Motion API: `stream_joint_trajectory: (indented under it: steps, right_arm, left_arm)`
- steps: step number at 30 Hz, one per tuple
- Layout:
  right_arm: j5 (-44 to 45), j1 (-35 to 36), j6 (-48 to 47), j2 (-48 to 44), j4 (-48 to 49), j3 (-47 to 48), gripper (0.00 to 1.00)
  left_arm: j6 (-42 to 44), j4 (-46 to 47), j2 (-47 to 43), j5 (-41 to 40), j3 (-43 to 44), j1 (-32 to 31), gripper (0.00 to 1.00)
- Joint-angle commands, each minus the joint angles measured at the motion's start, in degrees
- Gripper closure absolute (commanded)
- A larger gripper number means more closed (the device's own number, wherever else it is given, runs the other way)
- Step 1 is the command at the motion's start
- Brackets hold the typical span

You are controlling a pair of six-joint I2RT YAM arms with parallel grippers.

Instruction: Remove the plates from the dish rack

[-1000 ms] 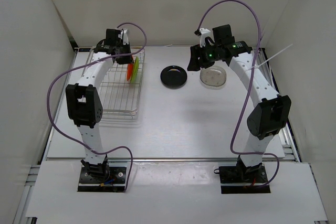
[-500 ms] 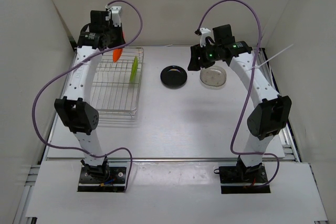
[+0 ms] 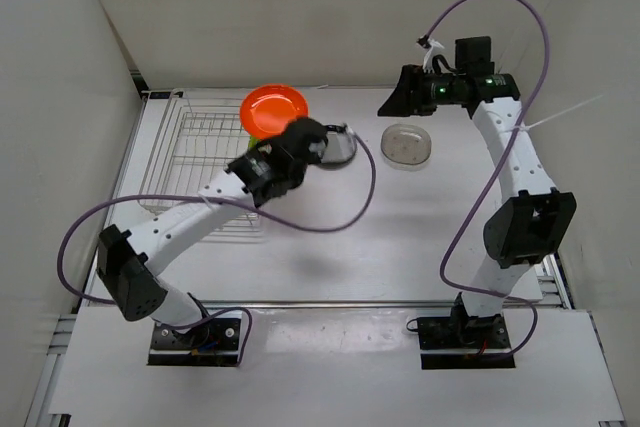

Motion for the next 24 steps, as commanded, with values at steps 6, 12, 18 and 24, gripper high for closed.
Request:
stream_joint_trajectory:
  steps: [6,12,18,24]
  right_arm:
    - [-14.3,-0.2,3.9,-8.7,6.5,-1.0,0.26]
    - [-15.4,3.0,1.7,-10.4,7.0,-3.3,0.26]
    - [-13.0,6.2,-0.6,-9.9,7.0,-5.1,0.27]
    - [-12.5,6.2,-1.1,-8.7,6.5,-4.6,0.40]
  left_arm:
    - [35.0,22.0,-7.4,-19.8,-15.4,-16.5,0.89]
    - [35.0,22.7,-6.4,-19.8,-15.4,-23.6,0.89]
    - [36.4,24.7,-3.1,-19.2,-12.8,-26.8,0.89]
    - [35.3,24.7,-1.7,-19.2,-11.0,-27.4,0.89]
